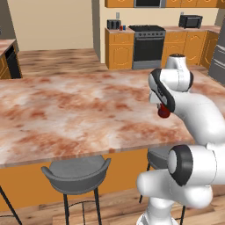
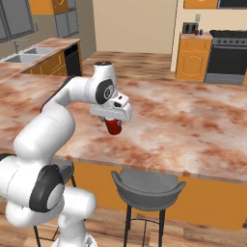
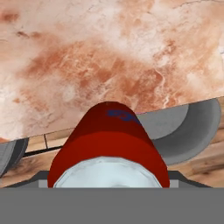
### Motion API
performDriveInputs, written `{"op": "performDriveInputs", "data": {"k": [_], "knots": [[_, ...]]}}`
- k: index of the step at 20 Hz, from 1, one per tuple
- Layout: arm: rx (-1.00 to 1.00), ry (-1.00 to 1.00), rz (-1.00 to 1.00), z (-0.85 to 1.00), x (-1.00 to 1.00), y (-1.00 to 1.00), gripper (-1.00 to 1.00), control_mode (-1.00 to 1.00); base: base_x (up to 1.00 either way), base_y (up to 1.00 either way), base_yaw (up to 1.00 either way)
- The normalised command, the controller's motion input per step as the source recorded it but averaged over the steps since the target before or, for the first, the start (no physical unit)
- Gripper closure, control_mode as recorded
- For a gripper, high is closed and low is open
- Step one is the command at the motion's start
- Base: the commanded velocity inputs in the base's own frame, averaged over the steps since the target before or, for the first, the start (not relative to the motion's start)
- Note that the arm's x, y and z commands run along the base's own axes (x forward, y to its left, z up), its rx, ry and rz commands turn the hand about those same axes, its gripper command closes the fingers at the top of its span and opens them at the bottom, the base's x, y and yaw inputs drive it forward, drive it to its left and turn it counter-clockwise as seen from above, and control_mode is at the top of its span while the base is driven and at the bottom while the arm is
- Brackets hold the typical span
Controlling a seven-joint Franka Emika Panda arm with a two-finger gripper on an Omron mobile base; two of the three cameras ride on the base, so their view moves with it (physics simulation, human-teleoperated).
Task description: Four empty soda cans are scattered around the kitchen. Gather all the cans and cluster them next to the stove for recycling.
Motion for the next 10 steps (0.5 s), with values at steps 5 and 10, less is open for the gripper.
{"op": "performDriveInputs", "data": {"k": [5, 10], "knots": [[0.0, 0.07, 0.0, 0.1, -0.54, 0.06, 1.0, -1.0, 0.0, 0.0, 0.0], [0.0, 0.1, 0.0, 0.18, -0.22, 0.1, 1.0, -1.0, 0.0, 0.0, 0.0]]}}
